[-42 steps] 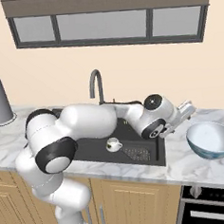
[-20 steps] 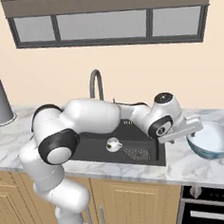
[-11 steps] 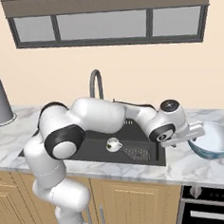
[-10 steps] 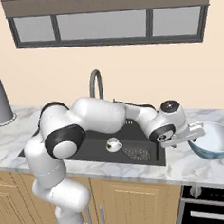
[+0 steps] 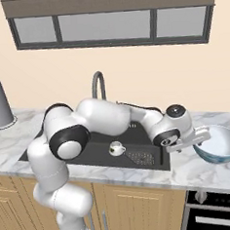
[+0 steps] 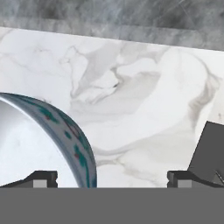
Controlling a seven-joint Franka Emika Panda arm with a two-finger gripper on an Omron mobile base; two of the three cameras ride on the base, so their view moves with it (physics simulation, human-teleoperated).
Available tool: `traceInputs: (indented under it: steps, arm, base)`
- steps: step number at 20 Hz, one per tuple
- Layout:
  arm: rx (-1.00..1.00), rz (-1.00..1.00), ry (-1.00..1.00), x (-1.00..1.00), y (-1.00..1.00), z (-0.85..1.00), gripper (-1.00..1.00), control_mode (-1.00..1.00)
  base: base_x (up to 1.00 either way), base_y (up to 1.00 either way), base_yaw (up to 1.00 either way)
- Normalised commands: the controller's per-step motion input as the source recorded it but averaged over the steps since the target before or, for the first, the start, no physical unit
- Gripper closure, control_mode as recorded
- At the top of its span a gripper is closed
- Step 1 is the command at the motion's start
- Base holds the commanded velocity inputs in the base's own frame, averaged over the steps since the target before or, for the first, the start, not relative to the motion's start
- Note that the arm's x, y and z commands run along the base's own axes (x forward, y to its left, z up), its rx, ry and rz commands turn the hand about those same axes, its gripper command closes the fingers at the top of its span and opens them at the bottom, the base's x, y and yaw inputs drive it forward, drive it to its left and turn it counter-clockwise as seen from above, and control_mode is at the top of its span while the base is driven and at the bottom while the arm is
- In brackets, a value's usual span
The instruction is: Pick the mug and place it in the sink. Pick the bowl and place it in the open cabinet and then close the cabinet.
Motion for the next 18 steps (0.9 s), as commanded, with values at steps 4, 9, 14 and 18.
traceInputs:
  steps: [4,9,14,18]
  arm:
    - [0.03,0.03,0.01,0.15,-0.21,-0.01,-1.0,-1.0]
    - [0.06,0.05,0.03,0.27,-0.25,-0.06,-1.0,-1.0]
    - [0.07,0.05,0.04,0.29,-0.31,-0.09,-1.0,-1.0]
    - [0.08,0.04,0.0,0.18,-0.33,-0.18,-1.0,-1.0]
  base:
    - [0.0,0.0,0.0]
    - [0.0,0.0,0.0]
    - [0.0,0.0,0.0]
    - [0.0,0.0,0.0]
